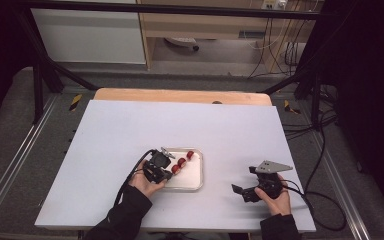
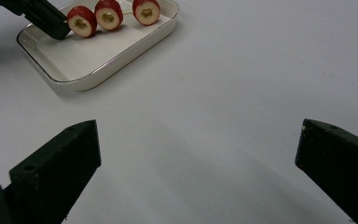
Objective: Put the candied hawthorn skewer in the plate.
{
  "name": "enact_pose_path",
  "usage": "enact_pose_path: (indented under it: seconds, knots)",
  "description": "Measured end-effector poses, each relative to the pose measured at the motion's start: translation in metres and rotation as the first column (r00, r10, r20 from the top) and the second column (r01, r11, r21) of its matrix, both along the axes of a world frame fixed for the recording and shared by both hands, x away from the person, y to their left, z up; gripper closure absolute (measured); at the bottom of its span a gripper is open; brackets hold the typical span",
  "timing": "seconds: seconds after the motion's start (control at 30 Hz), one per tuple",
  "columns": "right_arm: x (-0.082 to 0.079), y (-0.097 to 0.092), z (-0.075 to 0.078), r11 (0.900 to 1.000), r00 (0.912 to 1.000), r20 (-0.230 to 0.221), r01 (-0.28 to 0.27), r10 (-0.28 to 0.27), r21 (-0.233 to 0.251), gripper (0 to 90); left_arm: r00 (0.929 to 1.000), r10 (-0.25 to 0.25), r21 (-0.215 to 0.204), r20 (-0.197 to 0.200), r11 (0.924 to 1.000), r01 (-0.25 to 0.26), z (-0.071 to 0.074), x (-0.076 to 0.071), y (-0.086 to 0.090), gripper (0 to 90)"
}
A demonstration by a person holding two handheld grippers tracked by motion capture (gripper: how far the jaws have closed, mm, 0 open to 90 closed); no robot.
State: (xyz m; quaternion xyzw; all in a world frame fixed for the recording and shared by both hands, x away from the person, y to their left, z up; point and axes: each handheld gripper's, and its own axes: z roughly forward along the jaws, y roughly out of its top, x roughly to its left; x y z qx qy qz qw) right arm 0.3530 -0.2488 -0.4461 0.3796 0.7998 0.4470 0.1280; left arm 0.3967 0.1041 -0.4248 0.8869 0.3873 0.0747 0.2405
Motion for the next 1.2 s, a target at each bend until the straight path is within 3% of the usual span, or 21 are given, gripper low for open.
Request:
enact_pose_path:
  seconds: [0.1, 0.2, 0.3, 0.47, 0.67, 0.83, 0.93, 1.1, 1.2]
  knots:
    - [0.000, 0.000, 0.000, 1.0000, 1.0000, -0.002, 0.001, -0.001, 0.001, 0.6, 0.9999, -0.007, -0.013, 0.013, 0.9999, 0.008, 0.002, -0.002, 0.003, 79.9]
    - [0.000, -0.001, 0.001, 1.0000, 1.0000, 0.002, 0.002, -0.002, 0.005, 0.6, 0.9983, -0.030, -0.046, 0.051, 0.9984, 0.032, 0.008, -0.005, 0.011, 69.5]
    - [0.000, -0.001, 0.002, 1.0000, 1.0000, 0.004, 0.005, -0.005, 0.006, 0.5, 0.9936, -0.073, -0.105, 0.086, 0.9910, 0.082, 0.015, -0.010, 0.023, 57.4]
    - [-0.001, -0.003, 0.003, 0.9999, 0.9999, 0.006, 0.010, -0.010, 0.010, 0.5, 0.9864, -0.094, -0.179, 0.135, 0.9767, 0.118, 0.023, -0.018, 0.052, 35.1]
    - [0.000, -0.003, 0.003, 0.9999, 1.0000, -0.001, 0.010, -0.010, 0.010, 0.5, 0.9840, -0.071, -0.187, 0.163, 0.9770, 0.102, 0.019, -0.026, 0.091, 15.9]
    - [0.000, -0.003, 0.002, 0.9999, 0.9999, -0.005, 0.015, -0.015, 0.003, 0.5, 0.9808, -0.009, -0.184, 0.195, 0.9819, 0.045, 0.004, -0.034, 0.121, 8.6]
    - [0.000, -0.003, 0.002, 0.9998, 0.9998, -0.008, 0.019, -0.019, 0.003, 0.5, 0.9770, 0.050, -0.234, 0.207, 0.9721, 0.000, -0.003, -0.038, 0.139, 7.7]
    - [0.000, -0.003, 0.002, 0.9997, 0.9997, -0.009, 0.024, -0.024, -0.005, 0.5, 0.9657, 0.096, -0.270, 0.241, 0.9625, -0.028, -0.013, -0.045, 0.163, 6.2]
    - [0.000, -0.003, 0.001, 0.9996, 0.9995, -0.012, 0.029, -0.029, -0.003, 0.5, 0.9624, 0.099, -0.272, 0.253, 0.9619, -0.027, -0.017, -0.048, 0.172, 6.2]
